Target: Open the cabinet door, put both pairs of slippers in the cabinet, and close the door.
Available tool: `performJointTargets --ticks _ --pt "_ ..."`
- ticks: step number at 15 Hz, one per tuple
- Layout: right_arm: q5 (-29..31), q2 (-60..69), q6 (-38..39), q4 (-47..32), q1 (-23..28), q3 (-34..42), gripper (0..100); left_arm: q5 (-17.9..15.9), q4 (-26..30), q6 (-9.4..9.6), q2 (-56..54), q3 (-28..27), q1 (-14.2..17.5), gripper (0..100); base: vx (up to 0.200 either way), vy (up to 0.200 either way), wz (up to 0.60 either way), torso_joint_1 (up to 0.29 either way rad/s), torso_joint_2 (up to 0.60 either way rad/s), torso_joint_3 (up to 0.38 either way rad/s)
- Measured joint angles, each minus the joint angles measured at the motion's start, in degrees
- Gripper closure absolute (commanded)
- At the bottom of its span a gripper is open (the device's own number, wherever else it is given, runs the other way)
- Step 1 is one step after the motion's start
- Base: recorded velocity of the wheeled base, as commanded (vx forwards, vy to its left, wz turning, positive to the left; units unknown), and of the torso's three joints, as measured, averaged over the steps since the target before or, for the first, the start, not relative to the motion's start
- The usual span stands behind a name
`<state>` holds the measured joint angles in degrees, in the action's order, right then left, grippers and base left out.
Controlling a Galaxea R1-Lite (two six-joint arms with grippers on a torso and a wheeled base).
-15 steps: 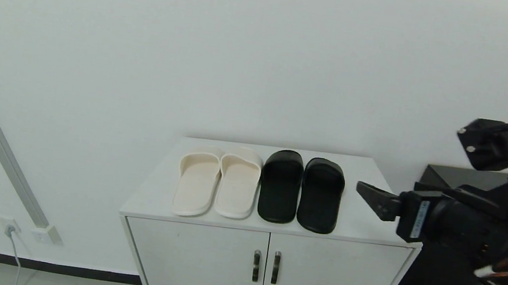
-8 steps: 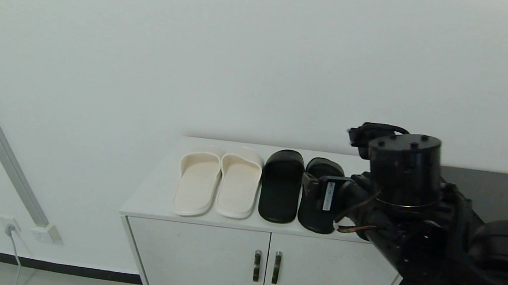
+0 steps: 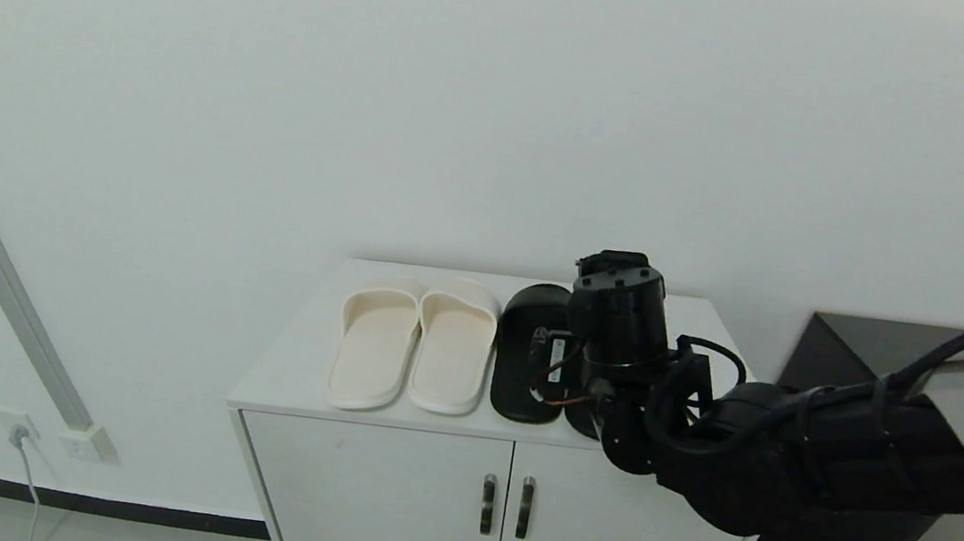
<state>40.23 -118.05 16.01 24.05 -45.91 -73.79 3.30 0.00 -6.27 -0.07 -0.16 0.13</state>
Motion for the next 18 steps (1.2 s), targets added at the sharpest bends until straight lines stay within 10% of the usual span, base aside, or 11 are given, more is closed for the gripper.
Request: performJointTargets --ticks 13,14,18 --pt "0.1 -14.9 -0.2 -0.5 6.1 -17.0 0 0.0 0.0 -0.05 0.0 0.1 0.0 100 0.0 0.0 0.0 0.0 0.0 0.0" --pt "0.1 -15.1 -0.2 -0.5 6.1 -17.2 100 0.0 0.0 -0.05 0.0 0.1 0.0 100 0.0 0.0 0.0 0.0 0.0 0.0" --pt "0.1 -15.3 -1.0 -0.5 6.3 -18.2 100 0.0 0.0 -0.05 0.0 0.1 0.0 100 0.0 0.0 0.0 0.0 0.0 0.0"
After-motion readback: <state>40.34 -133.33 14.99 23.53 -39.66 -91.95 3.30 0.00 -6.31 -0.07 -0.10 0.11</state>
